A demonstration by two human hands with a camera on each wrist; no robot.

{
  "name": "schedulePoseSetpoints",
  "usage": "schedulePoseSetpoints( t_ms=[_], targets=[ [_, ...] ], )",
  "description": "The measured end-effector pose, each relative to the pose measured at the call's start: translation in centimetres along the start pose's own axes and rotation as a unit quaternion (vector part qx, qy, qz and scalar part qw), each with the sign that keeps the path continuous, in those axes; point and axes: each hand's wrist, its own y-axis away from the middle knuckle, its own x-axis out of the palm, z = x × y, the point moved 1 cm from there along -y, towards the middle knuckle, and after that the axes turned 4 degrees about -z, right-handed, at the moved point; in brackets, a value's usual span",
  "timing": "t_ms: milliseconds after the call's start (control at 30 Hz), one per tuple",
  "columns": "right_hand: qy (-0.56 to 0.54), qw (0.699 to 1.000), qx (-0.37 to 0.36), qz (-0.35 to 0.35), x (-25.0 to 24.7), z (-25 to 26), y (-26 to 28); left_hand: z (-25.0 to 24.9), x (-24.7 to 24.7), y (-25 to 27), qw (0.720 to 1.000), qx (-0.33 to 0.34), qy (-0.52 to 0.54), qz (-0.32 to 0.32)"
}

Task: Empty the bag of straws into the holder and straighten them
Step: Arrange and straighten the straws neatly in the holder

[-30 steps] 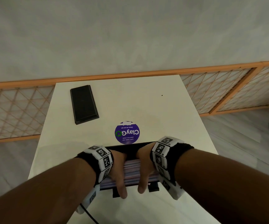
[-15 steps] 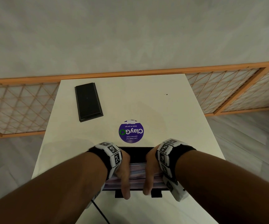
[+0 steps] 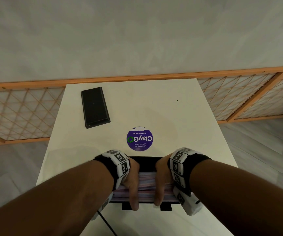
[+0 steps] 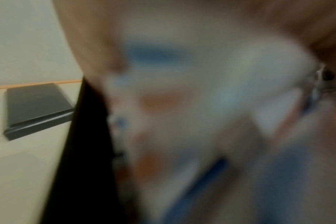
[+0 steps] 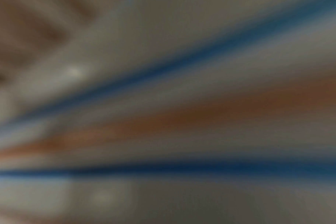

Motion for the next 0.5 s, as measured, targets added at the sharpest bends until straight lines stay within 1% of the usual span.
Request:
schedulePoseSetpoints(
  t_ms=[100, 167, 200, 233, 333, 367, 433, 500],
  targets=[
    [0.017, 0.994, -0.022, -0.109, 1.4, -0.4, -0.3, 0.0, 0.5, 1.0, 0.996, 0.016, -0.026, -0.086],
    [0.039, 0.980, -0.038, -0.193, 2.2, -0.5, 0.6, -0.1, 1.4, 1.8, 0.984, -0.006, -0.085, -0.155],
    [0.059, 0.973, -0.041, -0.219, 2.6, -0.7, 1.2, -0.1, 2.0, 2.0, 0.977, -0.017, -0.112, -0.180],
    [0.076, 0.969, -0.039, -0.230, 3.1, -0.7, 1.7, -0.1, 2.6, 2.2, 0.973, -0.022, -0.129, -0.189],
    [0.110, 0.968, -0.014, -0.227, 4.7, -0.6, 2.0, -0.4, 4.5, 1.8, 0.977, -0.027, -0.130, -0.169],
    [0.126, 0.966, -0.006, -0.226, 5.3, -0.4, 1.6, -0.7, 5.2, 1.5, 0.975, -0.035, -0.136, -0.170],
    [0.154, 0.959, -0.005, -0.239, 6.1, 0.0, 0.9, -1.2, 6.1, 0.8, 0.968, -0.047, -0.141, -0.204],
    [0.151, 0.956, -0.003, -0.252, 6.4, 0.3, 0.6, -1.5, 6.7, 0.5, 0.962, -0.058, -0.121, -0.237]
  ],
)
